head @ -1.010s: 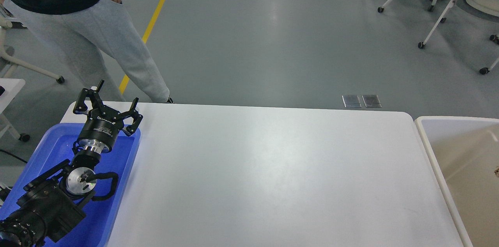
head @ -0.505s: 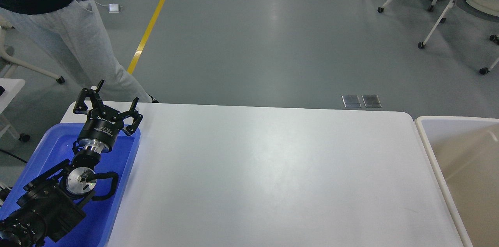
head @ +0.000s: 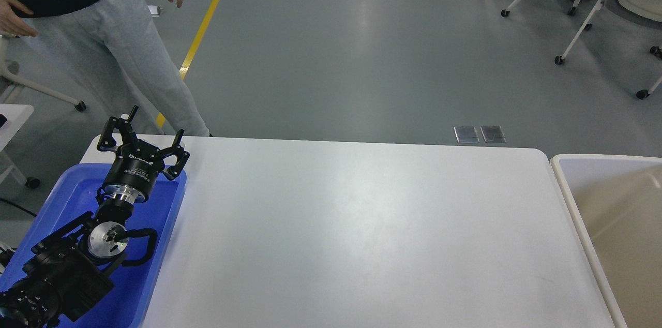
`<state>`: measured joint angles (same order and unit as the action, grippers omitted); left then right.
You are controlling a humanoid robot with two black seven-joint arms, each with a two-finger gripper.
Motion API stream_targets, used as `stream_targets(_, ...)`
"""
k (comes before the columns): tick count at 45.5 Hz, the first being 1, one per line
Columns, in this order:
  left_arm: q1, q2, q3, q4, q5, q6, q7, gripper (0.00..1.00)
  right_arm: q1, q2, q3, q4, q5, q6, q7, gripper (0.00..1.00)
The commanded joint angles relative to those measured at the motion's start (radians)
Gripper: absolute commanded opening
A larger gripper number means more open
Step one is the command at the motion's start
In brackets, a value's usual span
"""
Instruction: Tidy desktop
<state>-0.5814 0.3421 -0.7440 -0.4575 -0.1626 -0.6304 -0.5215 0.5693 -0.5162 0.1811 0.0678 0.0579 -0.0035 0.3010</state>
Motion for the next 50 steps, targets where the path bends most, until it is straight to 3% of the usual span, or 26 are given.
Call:
stream_targets(1, 0.000, 0.000, 0.000, 0.000, 0.000, 0.000, 0.000, 1.00, 0.008, -0.022, 0.185, 0.079, -0.001, 0.025, -0.002, 1.00)
stream_targets(8, 0.000, 0.000, 0.000, 0.000, 0.000, 0.000, 0.000, 1.00, -0.064, -0.084, 0.566, 0.308, -0.154, 0.026, 0.009, 1.00)
stream_targets(17, 0.000, 0.000, 0.000, 0.000, 0.000, 0.000, 0.000, 1.00, -0.160, -0.085, 0.875, 0.510, -0.366, 0.068, 0.070, 1.00)
stream_targets(23, 0.000, 0.000, 0.000, 0.000, 0.000, 0.000, 0.000, 1.00, -0.268, -0.059, 1.053, 0.659, -0.464, 0.111, 0.082, 1.00)
stream_targets(32, 0.000, 0.000, 0.000, 0.000, 0.000, 0.000, 0.000, 1.00, -0.316, 0.122, 1.167, 0.819, -0.651, 0.128, 0.084, 1.00)
stream_targets(43, 0.000, 0.000, 0.000, 0.000, 0.000, 0.001, 0.000, 1.00, -0.312, 0.283, 1.206, 0.849, -0.650, 0.117, 0.082, 1.00)
stream_targets(50, 0.000, 0.000, 0.000, 0.000, 0.000, 0.001, 0.000, 1.00, -0.299, 0.318, 1.218, 0.836, -0.648, 0.099, 0.082, 1.00)
